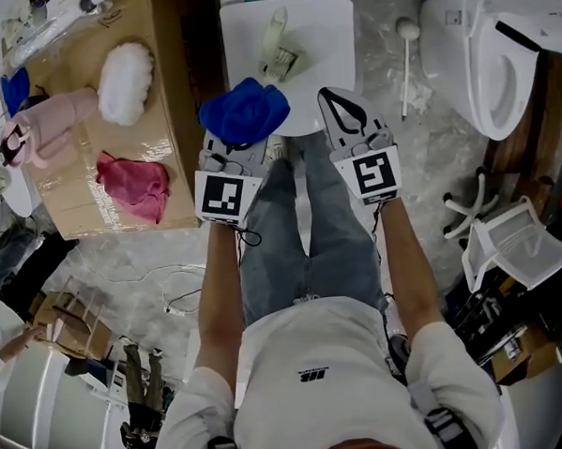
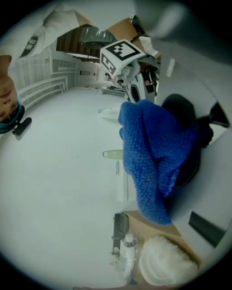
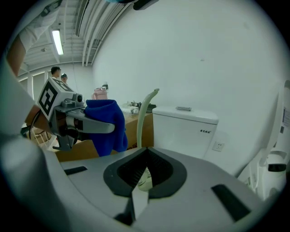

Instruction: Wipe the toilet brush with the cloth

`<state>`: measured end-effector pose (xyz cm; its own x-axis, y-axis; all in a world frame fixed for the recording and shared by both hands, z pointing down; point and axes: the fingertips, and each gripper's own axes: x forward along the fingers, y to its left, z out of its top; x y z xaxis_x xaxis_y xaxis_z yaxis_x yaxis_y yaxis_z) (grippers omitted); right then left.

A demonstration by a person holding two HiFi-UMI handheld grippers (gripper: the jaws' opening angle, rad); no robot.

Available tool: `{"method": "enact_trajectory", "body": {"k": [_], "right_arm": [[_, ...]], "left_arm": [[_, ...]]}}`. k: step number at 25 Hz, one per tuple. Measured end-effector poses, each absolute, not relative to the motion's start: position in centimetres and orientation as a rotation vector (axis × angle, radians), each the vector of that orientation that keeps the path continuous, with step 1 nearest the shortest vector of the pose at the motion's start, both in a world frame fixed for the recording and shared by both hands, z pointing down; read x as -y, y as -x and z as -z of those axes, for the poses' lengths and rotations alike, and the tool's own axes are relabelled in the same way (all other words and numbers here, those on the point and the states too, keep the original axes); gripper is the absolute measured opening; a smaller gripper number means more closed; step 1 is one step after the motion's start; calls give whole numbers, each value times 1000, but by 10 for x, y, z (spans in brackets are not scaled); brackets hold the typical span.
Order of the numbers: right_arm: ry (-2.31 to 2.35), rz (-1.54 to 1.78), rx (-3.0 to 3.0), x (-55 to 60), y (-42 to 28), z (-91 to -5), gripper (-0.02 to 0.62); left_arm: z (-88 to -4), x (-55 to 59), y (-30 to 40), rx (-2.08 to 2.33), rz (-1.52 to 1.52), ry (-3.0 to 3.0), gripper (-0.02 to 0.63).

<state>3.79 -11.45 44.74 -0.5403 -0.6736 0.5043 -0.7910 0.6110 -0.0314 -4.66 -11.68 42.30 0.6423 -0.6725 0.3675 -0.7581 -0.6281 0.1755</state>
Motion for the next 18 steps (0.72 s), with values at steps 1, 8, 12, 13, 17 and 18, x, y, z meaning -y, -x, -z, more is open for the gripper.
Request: {"method": "enact_trajectory", "body": {"k": [1,8,12,13,17,18], "right_arm": [[-1154,-354,2390,116,-36,-455,-5],[-1109,-357,2370,123,-31,-510,-5],[-1075,-354,2367,128,-30,-537,-5],[-1066,-353,2364,129,-30,-543,-5],[-1016,-347,2354,134,-26,-566,-5],[-1002,-341,2357,136,-24,-571,-5]], "left_arm": [[-429,118,46,1143,-388,-2552,80],[-474,122,43,1127,-423,-2537,84],[-496,125,41,1133,-431,-2522,86],[-501,126,41,1134,-430,-2520,87],[-520,127,38,1127,-440,-2518,89],[-524,128,37,1125,-441,-2518,91]]}}
